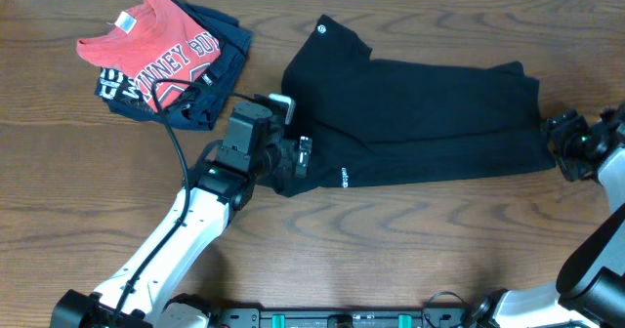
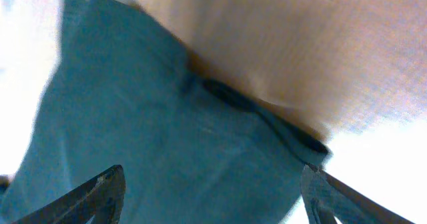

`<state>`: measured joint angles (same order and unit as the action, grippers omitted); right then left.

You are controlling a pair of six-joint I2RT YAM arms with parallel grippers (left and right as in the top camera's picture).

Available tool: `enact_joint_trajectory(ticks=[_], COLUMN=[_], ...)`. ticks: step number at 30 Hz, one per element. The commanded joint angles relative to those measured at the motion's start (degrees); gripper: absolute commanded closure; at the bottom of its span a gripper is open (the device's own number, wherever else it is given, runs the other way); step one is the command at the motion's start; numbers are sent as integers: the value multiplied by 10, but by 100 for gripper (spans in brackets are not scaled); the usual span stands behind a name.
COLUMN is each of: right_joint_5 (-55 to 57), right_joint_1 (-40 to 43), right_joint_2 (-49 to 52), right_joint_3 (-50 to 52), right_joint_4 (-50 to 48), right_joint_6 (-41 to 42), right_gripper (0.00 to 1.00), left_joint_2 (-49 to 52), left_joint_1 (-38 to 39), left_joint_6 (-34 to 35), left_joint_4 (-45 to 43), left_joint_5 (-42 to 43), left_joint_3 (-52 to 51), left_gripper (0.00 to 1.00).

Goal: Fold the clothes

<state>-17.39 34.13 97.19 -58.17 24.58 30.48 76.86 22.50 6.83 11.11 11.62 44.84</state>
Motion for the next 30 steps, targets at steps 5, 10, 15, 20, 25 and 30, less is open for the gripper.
enact_joint_trajectory(ticks=[5, 10, 15, 20, 25, 30], right_joint_5=[-112, -146, -141, -129, -129, -128], right_joint_1=[16, -19, -59, -62, -68, -81], right_joint_2=[1, 1, 1, 1, 1, 1], right_joint_3=[-8, -8, -8, -8, -7, -7], right_joint_4=[29, 80, 108, 125, 129, 139], right_joint_6=[-59, -83, -123, -131, -134, -158], right_gripper=[44, 50, 52, 46, 44, 42], left_joint_2=[6, 6, 6, 6, 8, 38], left_joint_1=[-4, -3, -2, -2, -2, -2], left_joint_6=[24, 67, 130, 139, 139, 151], left_joint_4=[78, 96, 115, 175, 157, 166], left_joint_5=[10, 76, 107, 96, 54, 57], left_joint_3=[9, 9, 9, 7, -5, -17], left_gripper=[0, 22, 26, 15, 15, 16])
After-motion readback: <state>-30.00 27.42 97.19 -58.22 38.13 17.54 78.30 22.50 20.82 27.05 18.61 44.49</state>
